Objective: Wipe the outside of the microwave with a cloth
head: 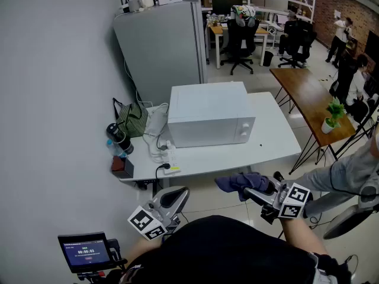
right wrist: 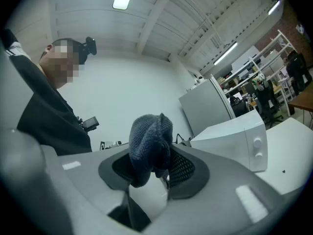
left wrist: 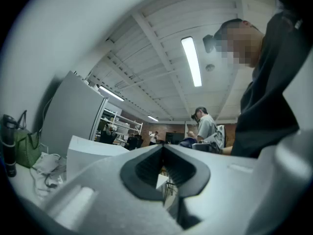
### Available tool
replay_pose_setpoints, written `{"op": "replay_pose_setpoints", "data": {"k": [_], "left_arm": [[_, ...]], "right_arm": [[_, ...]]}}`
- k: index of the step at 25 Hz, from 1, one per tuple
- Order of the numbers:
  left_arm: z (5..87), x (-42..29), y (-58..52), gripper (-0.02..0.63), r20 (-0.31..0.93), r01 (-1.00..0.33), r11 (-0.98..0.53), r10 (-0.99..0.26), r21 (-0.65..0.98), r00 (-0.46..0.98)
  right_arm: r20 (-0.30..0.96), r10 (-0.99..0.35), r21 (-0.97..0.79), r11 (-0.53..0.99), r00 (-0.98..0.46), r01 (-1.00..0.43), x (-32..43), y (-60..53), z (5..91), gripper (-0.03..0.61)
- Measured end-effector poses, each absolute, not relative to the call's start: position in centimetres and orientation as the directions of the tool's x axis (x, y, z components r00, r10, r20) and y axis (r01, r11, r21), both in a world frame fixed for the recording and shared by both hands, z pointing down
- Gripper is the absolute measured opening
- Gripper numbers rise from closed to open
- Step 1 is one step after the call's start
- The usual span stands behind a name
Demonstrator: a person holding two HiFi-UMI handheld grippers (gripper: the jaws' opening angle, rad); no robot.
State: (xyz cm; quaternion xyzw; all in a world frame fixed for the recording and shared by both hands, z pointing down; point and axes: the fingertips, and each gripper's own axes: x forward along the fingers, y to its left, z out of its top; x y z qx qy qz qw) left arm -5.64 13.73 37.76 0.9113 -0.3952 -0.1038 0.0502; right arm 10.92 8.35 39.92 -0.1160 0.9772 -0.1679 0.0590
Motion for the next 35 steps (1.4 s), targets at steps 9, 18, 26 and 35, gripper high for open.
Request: {"op": "replay_pose_setpoints", "data": {"k": [9, 18, 26, 35], "left_arm": [[36.5, -1.4, 12.1, 0.003, -0.121, -0.711, -0.682, -0.73, 0.171, 0.672], [38.1, 2.3, 10.7, 0.003, -0.072, -0.732, -0.663, -0.747, 0.156, 0.661], [37.6, -6.1, 6.5, 0.003, -0.117, -0.734, -0.662, -0.75, 0.151, 0.651], [37.5, -19.7, 0.4, 0.003, -0.137, -0.697, -0.71, -0.704, 0.103, 0.697]], "right_arm": [[-0.098, -0.235, -0.339, 0.922, -0.967, -0.19, 14.5, 6.6, 39.0, 0.149], [-0.124, -0.188, -0.331, 0.933, -0.974, -0.138, 16.9, 3.8, 41.1, 0.149], [-0.079, -0.203, -0.288, 0.942, -0.976, -0.173, 9.3, -1.1, 39.7, 0.149], [0.003, -0.37, -0.17, 0.916, -0.929, -0.365, -2.6, -11.4, 35.4, 0.149]]}}
